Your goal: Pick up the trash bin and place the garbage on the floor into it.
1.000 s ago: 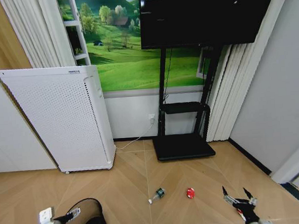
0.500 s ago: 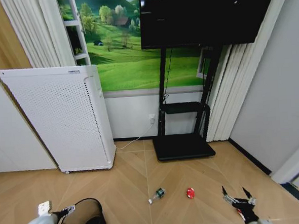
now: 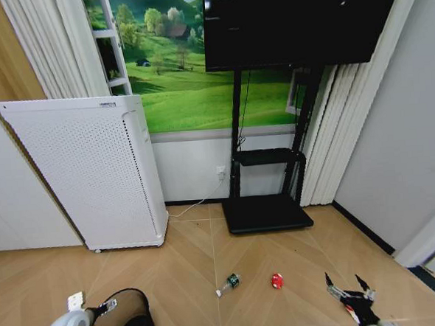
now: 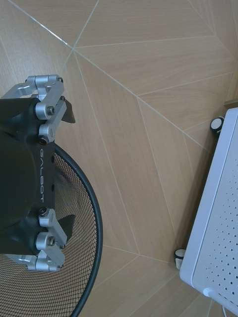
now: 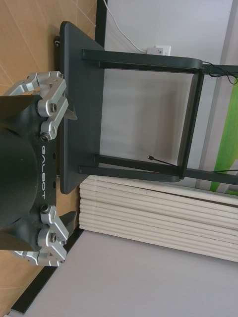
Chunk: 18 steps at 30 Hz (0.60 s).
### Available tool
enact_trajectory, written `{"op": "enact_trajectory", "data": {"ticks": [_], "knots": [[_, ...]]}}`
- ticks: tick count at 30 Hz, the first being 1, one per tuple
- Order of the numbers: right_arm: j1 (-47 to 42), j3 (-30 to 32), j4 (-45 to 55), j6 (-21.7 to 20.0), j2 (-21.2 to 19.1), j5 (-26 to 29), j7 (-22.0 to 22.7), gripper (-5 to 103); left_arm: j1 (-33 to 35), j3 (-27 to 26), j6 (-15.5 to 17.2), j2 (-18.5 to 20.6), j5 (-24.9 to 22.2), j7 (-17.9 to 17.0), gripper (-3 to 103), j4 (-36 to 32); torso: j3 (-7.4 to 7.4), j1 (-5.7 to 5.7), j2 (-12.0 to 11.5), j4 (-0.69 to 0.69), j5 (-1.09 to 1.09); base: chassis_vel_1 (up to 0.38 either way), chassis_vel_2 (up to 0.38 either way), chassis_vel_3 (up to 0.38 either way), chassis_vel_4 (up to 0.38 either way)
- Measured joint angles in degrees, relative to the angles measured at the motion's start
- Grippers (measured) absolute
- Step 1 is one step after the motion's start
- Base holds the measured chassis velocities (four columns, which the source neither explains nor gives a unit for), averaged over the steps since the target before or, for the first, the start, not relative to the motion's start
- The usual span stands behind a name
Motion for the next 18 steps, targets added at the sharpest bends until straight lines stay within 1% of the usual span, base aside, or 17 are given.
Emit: {"op": "enact_trajectory", "data": {"ticks": [3, 6, 7, 8, 9, 11, 12, 13, 14, 15, 16, 18], "knots": [[-0.26, 0.12, -0.07, -0.01, -0.19, -0.19, 0.02, 100, -0.52, 0.08, -0.37, -0.52, 1.44, 1.02, 100, 1.21, 0.00, 0.00, 0.00, 0.00, 0.00, 0.000, 0.000, 0.000, 0.000], [-0.38, 0.15, -0.08, -0.01, -0.28, -0.27, 0.03, 100, -0.59, 0.12, -0.69, -0.93, 1.97, 1.27, 100, 1.38, 0.00, 0.00, 0.00, 0.00, 0.00, 0.000, 0.000, 0.000, 0.000], [-0.43, 0.17, -0.05, -0.01, -0.31, -0.30, 0.03, 100, -0.59, 0.17, -1.08, -1.23, 2.33, 1.44, 103, 1.44, 0.00, 0.00, 0.00, 0.00, 0.01, 0.000, 0.000, 0.000, 0.000], [-0.43, 0.17, -0.05, -0.01, -0.31, -0.30, 0.03, 100, -0.59, 0.17, -1.08, -1.23, 2.33, 1.44, 103, 1.44, 0.00, 0.00, 0.00, 0.00, 0.01, 0.000, 0.000, 0.000, 0.000], [-0.47, 0.19, 0.02, -0.01, -0.33, -0.31, 0.03, 100, -0.70, 0.24, -1.71, -1.57, 2.75, 1.62, 100, 1.69, 0.00, 0.00, 0.00, 0.00, 0.01, 0.000, 0.000, 0.000, 0.000], [-0.59, 0.21, 0.19, 0.00, -0.34, -0.36, 0.04, 100, -1.07, 0.41, -2.80, -2.31, 4.01, 2.04, 91, 2.62, 0.00, 0.00, 0.00, 0.00, 0.00, 0.000, 0.000, 0.000, 0.000], [-0.59, 0.21, 0.19, 0.00, -0.34, -0.36, 0.04, 100, -1.07, 0.41, -2.80, -2.31, 4.01, 2.04, 91, 2.62, 0.00, 0.00, 0.00, 0.00, 0.00, 0.000, 0.000, 0.000, 0.000], [-0.69, 0.25, 0.25, 0.01, -0.37, -0.41, 0.04, 100, -1.08, 0.47, -3.23, -2.59, 4.70, 2.28, 86, 2.85, 0.00, 0.00, 0.00, 0.00, 0.00, 0.000, 0.000, 0.000, 0.000], [-0.77, 0.28, 0.32, 0.04, -0.41, -0.45, 0.04, 100, -1.05, 0.52, -3.42, -2.81, 4.99, 2.46, 86, 2.92, 0.00, 0.00, 0.00, 0.00, 0.02, 0.000, 0.000, 0.000, 0.000], [-0.83, 0.32, 0.34, 0.08, -0.45, -0.48, 0.04, 100, -1.05, 0.53, -3.51, -2.97, 5.21, 2.60, 80, 3.04, 0.00, 0.00, 0.00, 0.00, 0.00, 0.000, 0.000, 0.000, 0.000], [-0.83, 0.32, 0.34, 0.08, -0.45, -0.48, 0.04, 100, -1.05, 0.53, -3.51, -2.97, 5.21, 2.60, 80, 3.04, 0.00, 0.00, 0.00, 0.00, 0.00, 0.000, 0.000, 0.000, 0.000], [-0.85, 0.37, 0.34, 0.17, -0.51, -0.56, 0.04, 100, -1.14, 0.54, -3.73, -3.26, 5.90, 2.95, 69, 3.43, 0.00, 0.00, 0.00, 0.00, -0.01, 0.000, 0.000, 0.000, 0.000]]}}
